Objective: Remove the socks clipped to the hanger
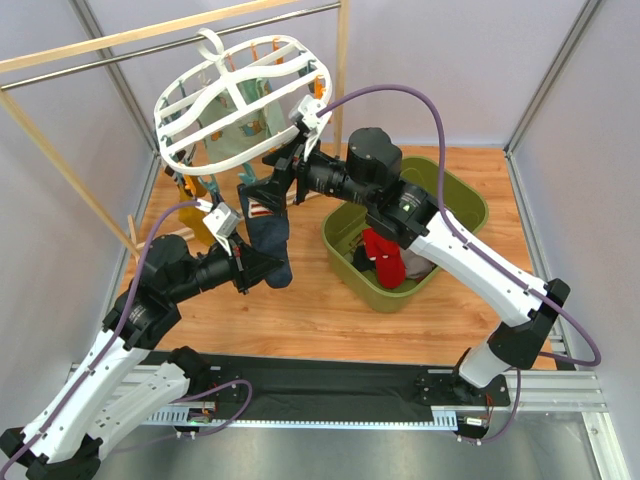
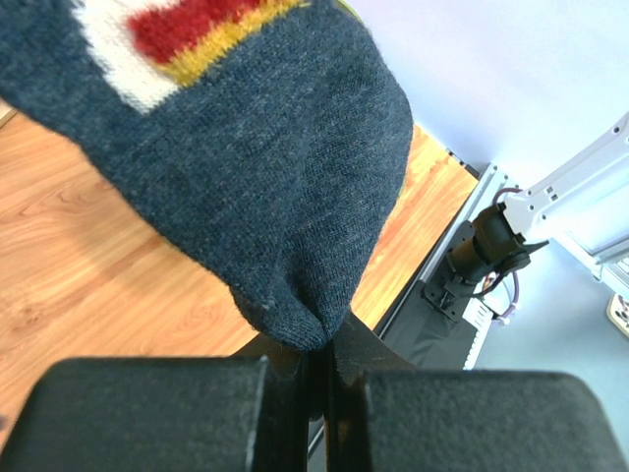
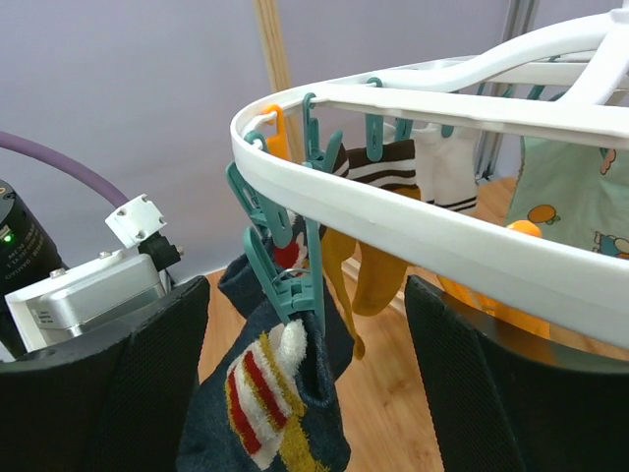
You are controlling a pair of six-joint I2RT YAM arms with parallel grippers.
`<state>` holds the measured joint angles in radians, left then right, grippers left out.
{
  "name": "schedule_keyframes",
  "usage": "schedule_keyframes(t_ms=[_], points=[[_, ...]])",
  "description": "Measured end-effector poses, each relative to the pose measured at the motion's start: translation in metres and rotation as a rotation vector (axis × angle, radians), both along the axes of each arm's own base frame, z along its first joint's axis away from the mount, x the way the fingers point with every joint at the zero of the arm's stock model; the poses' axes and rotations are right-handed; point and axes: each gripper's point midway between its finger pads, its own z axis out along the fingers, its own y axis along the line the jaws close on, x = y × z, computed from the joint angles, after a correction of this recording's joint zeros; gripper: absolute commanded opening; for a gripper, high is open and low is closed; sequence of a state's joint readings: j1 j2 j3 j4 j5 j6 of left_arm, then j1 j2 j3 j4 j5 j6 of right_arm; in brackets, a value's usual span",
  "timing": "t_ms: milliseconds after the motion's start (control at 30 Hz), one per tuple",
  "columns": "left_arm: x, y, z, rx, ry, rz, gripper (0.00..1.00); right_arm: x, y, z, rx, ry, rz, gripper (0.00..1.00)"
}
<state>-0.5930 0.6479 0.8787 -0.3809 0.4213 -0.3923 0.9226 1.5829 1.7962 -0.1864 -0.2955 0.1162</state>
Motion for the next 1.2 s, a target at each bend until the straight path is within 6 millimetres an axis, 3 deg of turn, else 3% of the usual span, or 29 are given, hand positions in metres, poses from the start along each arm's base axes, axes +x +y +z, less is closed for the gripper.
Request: schedule_keyframes(t_ms=[500, 800, 1067, 1200], points=[[-0.003, -0.001, 0.002, -0.004, -0.004, -0.015, 0.00, 0.013, 0.011, -0.004, 0.009, -0.015, -0.089, 0.71], [-0.003, -0.001, 0.001, -0.004, -0.005, -0.016, 0.00, 0.010, 0.021, 0.004, 0.074, -0.016, -0.077, 0.58], [-0.003, -0.001, 0.001, -0.003, -0.003, -0.015, 0.00, 0.012, 0.023, 0.005, 0.123, 0.006, -0.082, 0.06], [-0.003, -0.001, 0.001, -0.003, -0.004, -0.015, 0.00, 0.013, 0.024, 0.006, 0.138, 0.008, -0.088, 0.00]])
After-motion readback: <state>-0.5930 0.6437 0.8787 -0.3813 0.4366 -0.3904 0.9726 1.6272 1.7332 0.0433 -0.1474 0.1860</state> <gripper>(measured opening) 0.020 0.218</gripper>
